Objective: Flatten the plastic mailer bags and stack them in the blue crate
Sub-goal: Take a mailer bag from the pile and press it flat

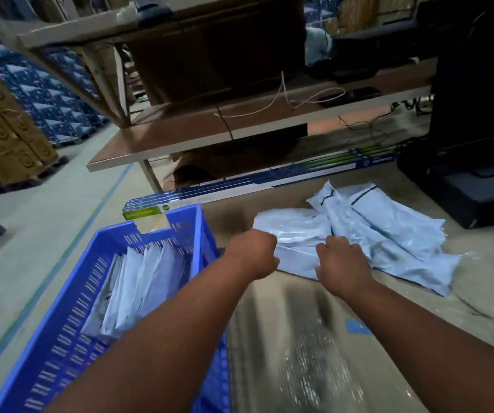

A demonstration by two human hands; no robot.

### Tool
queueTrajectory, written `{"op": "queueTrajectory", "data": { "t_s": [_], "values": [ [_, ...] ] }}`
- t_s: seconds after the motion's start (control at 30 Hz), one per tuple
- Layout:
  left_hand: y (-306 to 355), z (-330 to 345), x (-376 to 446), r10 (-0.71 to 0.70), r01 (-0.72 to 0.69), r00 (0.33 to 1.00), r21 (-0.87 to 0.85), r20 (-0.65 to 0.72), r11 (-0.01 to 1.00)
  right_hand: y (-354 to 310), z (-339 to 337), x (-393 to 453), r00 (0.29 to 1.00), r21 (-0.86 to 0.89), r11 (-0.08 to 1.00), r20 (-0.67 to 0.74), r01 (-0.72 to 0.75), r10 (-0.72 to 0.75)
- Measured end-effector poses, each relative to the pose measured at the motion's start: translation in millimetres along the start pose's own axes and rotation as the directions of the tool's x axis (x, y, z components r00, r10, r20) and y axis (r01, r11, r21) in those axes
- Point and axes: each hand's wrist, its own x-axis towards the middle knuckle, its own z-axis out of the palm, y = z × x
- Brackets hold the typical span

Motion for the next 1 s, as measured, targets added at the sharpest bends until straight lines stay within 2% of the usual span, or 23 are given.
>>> {"op": "queueTrajectory", "data": {
  "t_s": [0.07,0.17,0.27,0.37,0.43,0.5,0.67,0.8,1.0],
  "values": [
    [13,15,2,0.003,-0.003,1.0,0.054,-0.002,0.999,7,3,-5,0.998,0.011,0.999,-0.032,0.049,-0.048],
    [25,33,1,-0.005,0.012,0.999,0.163,-0.044,0.987,14,11,-9,0.974,0.029,0.985,-0.156,0.171,-0.165],
    [34,48,-5,-0.032,0.043,0.997,0.16,-0.07,0.986,17,13,-11,0.921,0.054,0.942,-0.237,0.331,-0.31],
    [43,59,-13,-0.038,0.058,0.993,0.167,-0.116,0.984,23,10,-19,0.894,0.211,0.878,-0.238,0.429,-0.38],
    [49,67,-21,0.002,0.018,0.994,0.195,-0.105,0.981,33,7,-32,0.88,0.367,0.8,-0.223,0.475,-0.42],
    [58,79,-34,0.046,-0.032,0.997,0.223,-0.059,0.974,48,7,-53,0.88,0.468,0.75,-0.173,0.468,-0.442],
    [86,139,-78,0.105,-0.111,0.994,0.171,0.044,0.979,106,46,-117,0.892,0.538,0.743,-0.039,0.398,-0.45],
    [104,178,-111,0.104,-0.107,0.976,-0.006,-0.192,0.994,127,65,-146,0.918,0.585,0.736,-0.039,0.342,-0.395],
    [107,191,-124,-0.006,-0.042,0.958,-0.163,-0.287,0.986,139,63,-152,0.912,0.605,0.715,-0.043,0.349,-0.409]
  ]
}}
